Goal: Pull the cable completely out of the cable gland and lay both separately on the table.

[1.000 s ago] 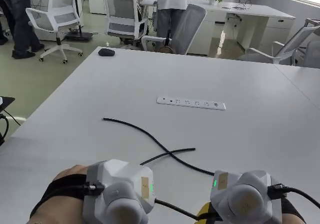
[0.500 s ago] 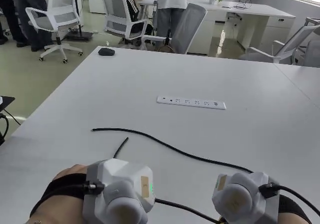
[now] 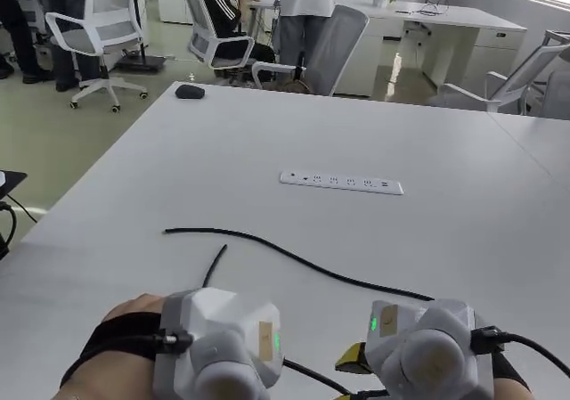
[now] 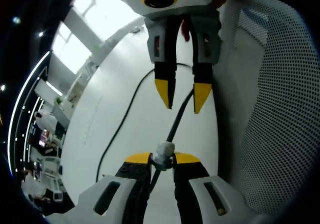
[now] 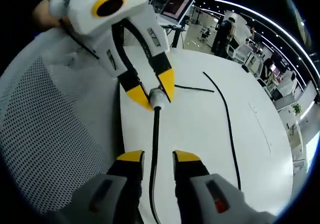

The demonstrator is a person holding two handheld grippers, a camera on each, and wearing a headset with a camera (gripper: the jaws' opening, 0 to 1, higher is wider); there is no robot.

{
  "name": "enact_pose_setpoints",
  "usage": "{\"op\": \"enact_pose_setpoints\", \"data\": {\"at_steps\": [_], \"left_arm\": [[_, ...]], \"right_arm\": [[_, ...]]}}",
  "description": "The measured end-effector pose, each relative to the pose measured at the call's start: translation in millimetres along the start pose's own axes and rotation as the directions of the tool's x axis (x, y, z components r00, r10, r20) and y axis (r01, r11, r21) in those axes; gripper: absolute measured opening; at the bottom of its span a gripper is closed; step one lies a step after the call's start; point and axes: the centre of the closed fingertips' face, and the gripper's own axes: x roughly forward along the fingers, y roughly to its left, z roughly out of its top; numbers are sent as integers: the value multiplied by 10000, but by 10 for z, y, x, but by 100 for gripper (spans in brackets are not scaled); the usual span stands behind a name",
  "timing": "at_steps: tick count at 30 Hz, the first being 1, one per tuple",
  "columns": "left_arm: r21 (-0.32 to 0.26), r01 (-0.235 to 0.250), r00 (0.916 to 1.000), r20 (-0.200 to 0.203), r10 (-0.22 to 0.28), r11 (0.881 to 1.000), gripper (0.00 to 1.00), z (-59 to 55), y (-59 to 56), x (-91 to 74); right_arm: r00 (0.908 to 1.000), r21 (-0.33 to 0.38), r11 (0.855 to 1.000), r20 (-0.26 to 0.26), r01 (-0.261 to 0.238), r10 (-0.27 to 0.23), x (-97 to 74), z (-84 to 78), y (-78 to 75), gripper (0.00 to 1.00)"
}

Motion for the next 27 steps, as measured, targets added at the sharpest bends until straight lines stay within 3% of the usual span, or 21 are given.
{"op": "enact_pose_setpoints", "data": {"at_steps": [3, 7, 11, 12, 15, 22, 25, 27], "left_arm": [[-17, 1, 9996, 291, 0, 10000, 18, 93, -10, -4], [11, 146, 9992, 384, -146, 9999, 18, 134, -56, 5], [68, 229, 9990, 373, -231, 9997, 18, 137, -77, 13], [18, 221, 9989, 401, -221, 9998, 18, 139, -71, 12], [-144, 146, 9992, 374, -140, 9998, 18, 131, -33, 0], [-212, 39, 9999, 134, -36, 9998, 18, 62, 3, -2], [-216, 15, 10000, 26, -14, 9998, 18, 36, 13, 3], [-242, 4, 10000, 7, -3, 9997, 18, 24, 17, 3]], "right_arm": [[9995, -222, 9997, 302, 53, -47, -13, 79, 11, 20], [9971, -207, 9997, 754, 85, -70, -37, 181, 11, 14], [9975, -178, 9998, 708, 58, -45, -25, 167, 12, 9], [9977, -232, 9997, 677, -19, 35, -26, 162, 30, 3], [9979, -400, 9989, 612, 245, -221, -30, 161, 8, 4], [9963, -43, 9988, -704, 483, -485, 6, -138, -88, 3], [9834, 278, 9974, -1710, 664, -607, -2, -355, -131, 3], [9684, 294, 9960, -2375, 849, -756, -20, -502, -172, 3]]}}
